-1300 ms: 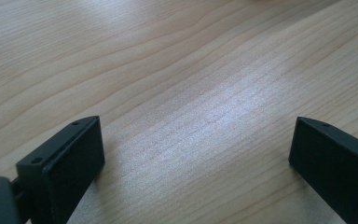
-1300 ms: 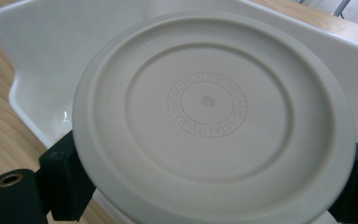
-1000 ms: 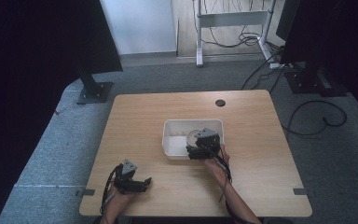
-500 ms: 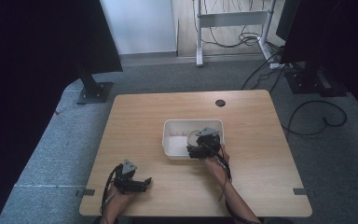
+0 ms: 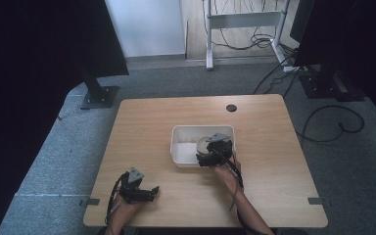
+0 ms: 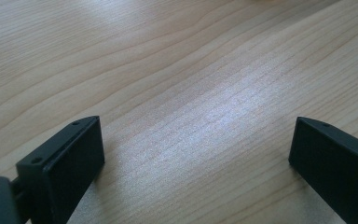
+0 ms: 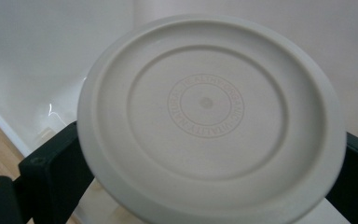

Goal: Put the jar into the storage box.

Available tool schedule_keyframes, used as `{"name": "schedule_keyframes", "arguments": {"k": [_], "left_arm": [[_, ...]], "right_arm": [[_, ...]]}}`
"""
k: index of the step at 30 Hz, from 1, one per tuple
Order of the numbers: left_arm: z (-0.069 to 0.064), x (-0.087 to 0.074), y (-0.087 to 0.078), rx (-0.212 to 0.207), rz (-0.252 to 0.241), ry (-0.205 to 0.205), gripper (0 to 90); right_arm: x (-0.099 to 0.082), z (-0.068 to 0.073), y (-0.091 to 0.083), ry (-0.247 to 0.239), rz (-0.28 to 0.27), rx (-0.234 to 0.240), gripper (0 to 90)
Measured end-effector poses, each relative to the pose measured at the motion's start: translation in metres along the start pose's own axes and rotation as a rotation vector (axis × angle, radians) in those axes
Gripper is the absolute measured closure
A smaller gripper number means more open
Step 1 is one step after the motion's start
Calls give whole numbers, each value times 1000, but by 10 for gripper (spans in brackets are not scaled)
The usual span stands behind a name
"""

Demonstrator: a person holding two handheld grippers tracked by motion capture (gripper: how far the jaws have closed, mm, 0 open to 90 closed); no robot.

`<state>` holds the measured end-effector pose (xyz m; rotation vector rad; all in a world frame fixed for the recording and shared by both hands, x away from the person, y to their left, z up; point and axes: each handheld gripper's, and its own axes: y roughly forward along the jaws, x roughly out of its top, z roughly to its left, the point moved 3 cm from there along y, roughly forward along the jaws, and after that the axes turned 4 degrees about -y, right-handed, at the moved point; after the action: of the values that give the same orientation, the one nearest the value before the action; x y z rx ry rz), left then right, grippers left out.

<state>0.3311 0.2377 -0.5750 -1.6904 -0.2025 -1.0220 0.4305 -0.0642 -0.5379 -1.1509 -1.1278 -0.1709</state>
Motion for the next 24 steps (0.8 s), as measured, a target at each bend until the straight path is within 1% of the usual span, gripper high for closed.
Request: {"name": "schedule_keyframes", "arguments": {"k": [4,7,11,17,24], "left_arm": [[0,0,0,0,0,0,30],[0,0,0,0,0,0,30],[0,0,0,0,0,0,30],[0,0,0,0,0,1,30],[0,0,0,0,0,2,31]], "right_arm": [[0,1,-2,-16,3,-5,19],[1,3,-5,-17,-2,-6,19],[3,4,-9,-34,-6,-10,19],[5,3,-19,-43,-15,-8,20],[4,4,-32,-61,-34,9,25]]}}
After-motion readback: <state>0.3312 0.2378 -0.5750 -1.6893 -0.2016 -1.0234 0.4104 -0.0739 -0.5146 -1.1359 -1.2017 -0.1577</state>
